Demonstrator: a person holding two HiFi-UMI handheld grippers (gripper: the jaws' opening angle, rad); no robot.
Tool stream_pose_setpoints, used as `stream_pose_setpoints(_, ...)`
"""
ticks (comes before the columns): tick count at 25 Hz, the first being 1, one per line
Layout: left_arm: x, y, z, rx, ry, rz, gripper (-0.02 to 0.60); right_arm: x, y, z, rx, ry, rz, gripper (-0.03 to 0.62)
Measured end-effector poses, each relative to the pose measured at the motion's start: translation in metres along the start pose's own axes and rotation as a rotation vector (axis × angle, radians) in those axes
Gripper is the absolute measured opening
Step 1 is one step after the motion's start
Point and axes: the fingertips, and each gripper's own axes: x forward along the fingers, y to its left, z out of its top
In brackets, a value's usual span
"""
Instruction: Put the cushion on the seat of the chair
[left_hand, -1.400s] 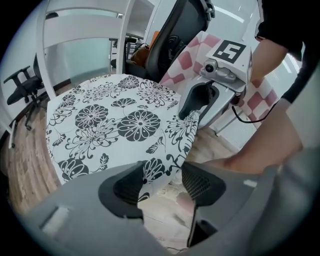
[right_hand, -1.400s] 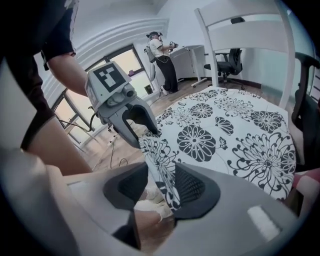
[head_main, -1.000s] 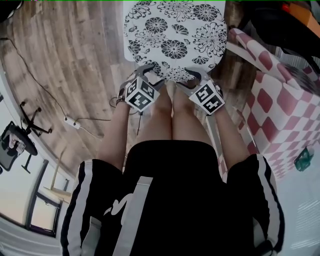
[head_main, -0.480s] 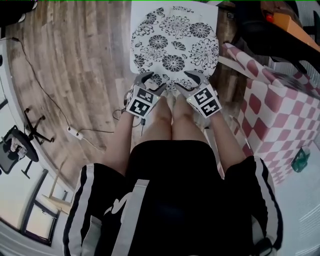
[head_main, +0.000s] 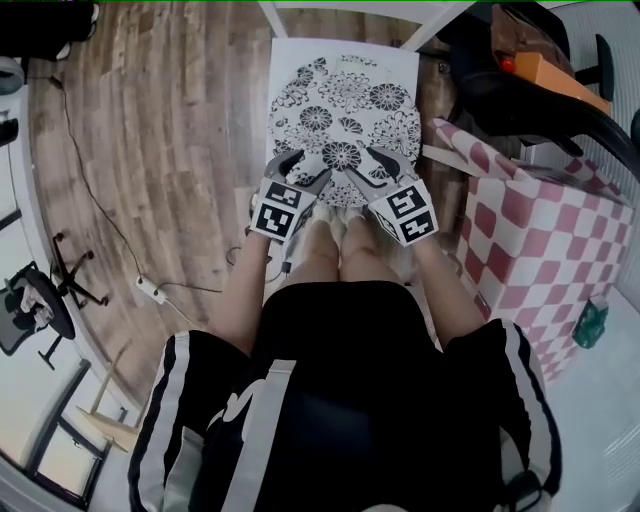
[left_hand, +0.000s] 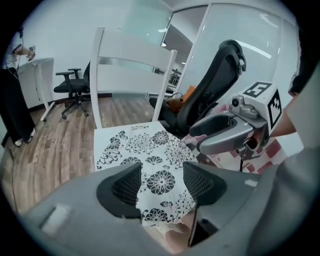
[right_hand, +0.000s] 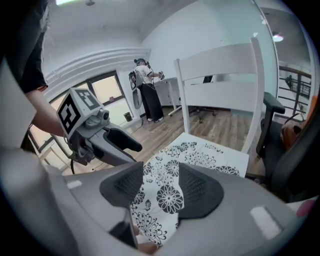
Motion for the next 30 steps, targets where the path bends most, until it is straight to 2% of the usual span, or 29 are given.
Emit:
stream_pose_setpoints(3,-0.011,0.002,0.033,-0.026,-0.059,0.01,0.262,-0.01,-0.006,0.028,-0.02,-0.06,-0.036,0.219)
stream_pose_setpoints(9,-0.044,0.002,0.09,-0.076,-0.179,0.011,0.259,-0.041,-0.013,0.085,0.006,-0.2,-0.084,0.209)
stream_pose_setpoints(15,-0.074,-0.012,0.134,-0.009,-0.27,0.023,0.259,-0.074,-0.016,0.131,0.007,-0.321,-0.121,0.206)
stream_pose_setpoints(19,-0.09,-0.015,0.157,0.037,-0.33,0.046,0.259,-0.091,-0.015,0.16,-0.038,-0.38,-0.144,0.199)
stream_pose_setpoints(21,-0.1,-0.019,0.17,0.05,-0.363,0.053,0.233,-0.102,-0.014,0.172,-0.058,-0.412,-0.148,0.189)
stream_pose_setpoints(28,-0.137,-0.032,0.225,0.1,-0.497,0.061,0.225,-0.143,-0.008,0.22,-0.094,-0.549,-0.167,0.158)
stream_pose_setpoints(30,-0.149,-0.037,0.238,0.1,-0.531,0.063,0.195,-0.156,-0.005,0.233,-0.124,-0.581,-0.179,0.128)
